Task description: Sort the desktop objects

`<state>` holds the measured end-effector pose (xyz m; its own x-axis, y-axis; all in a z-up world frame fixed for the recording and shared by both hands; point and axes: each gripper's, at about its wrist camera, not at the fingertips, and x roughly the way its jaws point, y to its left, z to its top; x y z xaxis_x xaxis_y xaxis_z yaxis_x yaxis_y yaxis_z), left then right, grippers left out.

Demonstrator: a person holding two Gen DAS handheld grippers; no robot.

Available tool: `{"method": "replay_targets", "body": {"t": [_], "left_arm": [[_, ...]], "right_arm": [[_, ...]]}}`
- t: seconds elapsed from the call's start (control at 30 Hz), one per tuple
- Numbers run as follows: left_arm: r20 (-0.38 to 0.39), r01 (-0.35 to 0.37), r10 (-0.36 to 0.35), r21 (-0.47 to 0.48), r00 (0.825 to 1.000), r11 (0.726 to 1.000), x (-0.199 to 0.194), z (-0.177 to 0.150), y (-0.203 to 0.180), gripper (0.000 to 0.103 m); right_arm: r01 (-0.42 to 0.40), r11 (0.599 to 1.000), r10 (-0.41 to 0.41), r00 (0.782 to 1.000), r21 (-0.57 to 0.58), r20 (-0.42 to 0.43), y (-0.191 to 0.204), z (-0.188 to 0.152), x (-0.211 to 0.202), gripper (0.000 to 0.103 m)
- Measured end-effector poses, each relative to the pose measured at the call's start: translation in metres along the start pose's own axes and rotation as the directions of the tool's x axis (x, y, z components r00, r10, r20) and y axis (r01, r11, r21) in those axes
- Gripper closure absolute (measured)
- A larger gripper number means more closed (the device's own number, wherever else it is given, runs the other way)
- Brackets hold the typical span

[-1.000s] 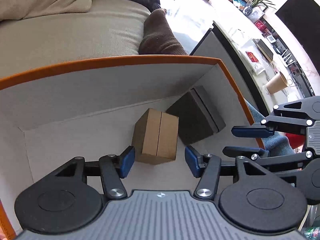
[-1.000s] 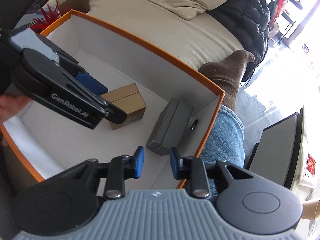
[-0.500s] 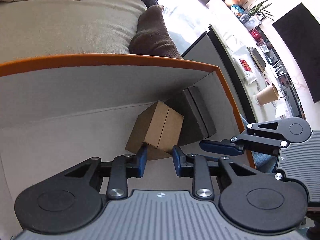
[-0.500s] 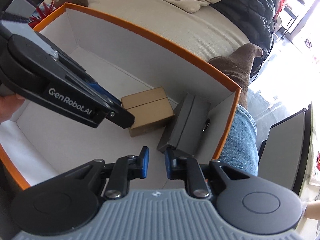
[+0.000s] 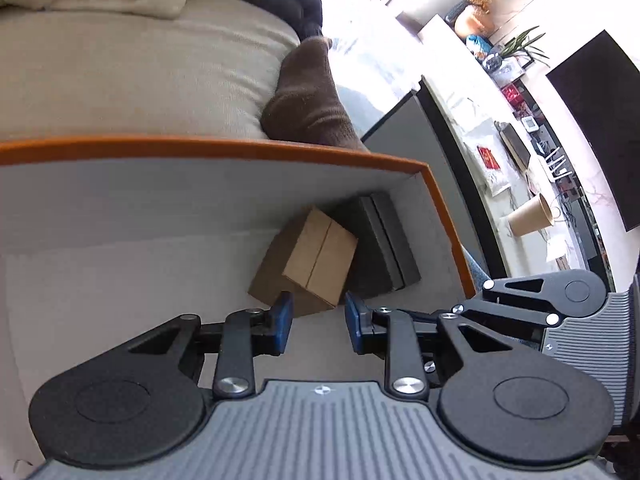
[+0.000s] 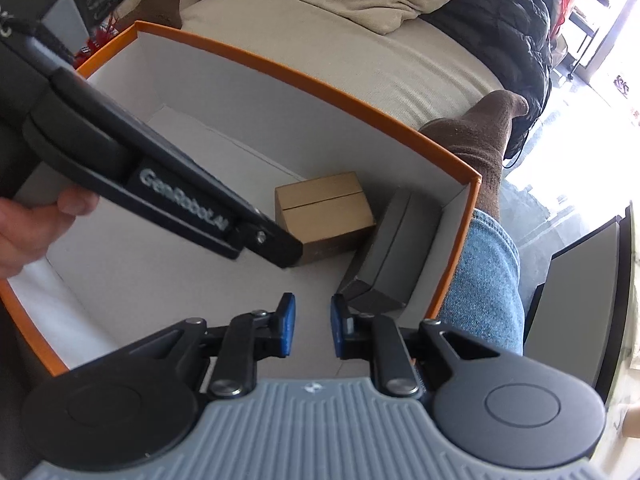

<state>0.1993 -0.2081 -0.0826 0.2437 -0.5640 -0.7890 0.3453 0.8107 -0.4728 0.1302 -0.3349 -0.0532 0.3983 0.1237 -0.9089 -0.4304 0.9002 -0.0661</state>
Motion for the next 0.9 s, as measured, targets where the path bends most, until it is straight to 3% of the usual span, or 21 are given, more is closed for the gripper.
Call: {"method": "replay_targets", "body": {"t": [0.1, 0.17, 0.3, 0.67, 0.87, 0.9], "left_arm": [[0.066, -0.059, 0.057, 0.018, 0.996, 0.998, -0.009, 0.004, 0.002, 0.071], [0.069, -0.086, 0.085, 0.014, 0.994, 0.996, -0.004, 0.009, 0.004, 0.072], [-0.009, -0.054, 0.054, -0.014, 0.998, 0.998, 0.019, 0.01, 0.009, 0.071], [-0.079, 0.028, -0.033, -0.061, 0.996, 0.998, 0.033, 0.002, 0.006, 0.071], [0.072, -0.066, 0.063, 0.036, 0.995, 0.997, 0.001, 0.004, 0.003, 0.07], [0.082, -0.071, 0.067, 0.044, 0.994, 0.997, 0.0, 0.006, 0.003, 0.065]], "right_arm": [[0.001, 1.0, -0.001, 1.0, 0.018, 0.009, -0.002, -0.001, 0.001, 0.084], [0.001, 1.0, -0.001, 1.0, 0.027, 0.012, -0.004, 0.0, 0.001, 0.084], [0.007, 0.999, -0.008, 1.0, 0.04, 0.016, -0.004, 0.0, 0.001, 0.084], [-0.009, 1.0, 0.009, 1.0, 0.009, 0.002, 0.0, 0.001, 0.004, 0.083], [-0.011, 1.0, 0.011, 1.0, 0.008, 0.001, 0.001, -0.001, 0.004, 0.083], [-0.012, 1.0, 0.012, 1.0, 0.009, 0.0, 0.0, -0.002, 0.004, 0.083]]}}
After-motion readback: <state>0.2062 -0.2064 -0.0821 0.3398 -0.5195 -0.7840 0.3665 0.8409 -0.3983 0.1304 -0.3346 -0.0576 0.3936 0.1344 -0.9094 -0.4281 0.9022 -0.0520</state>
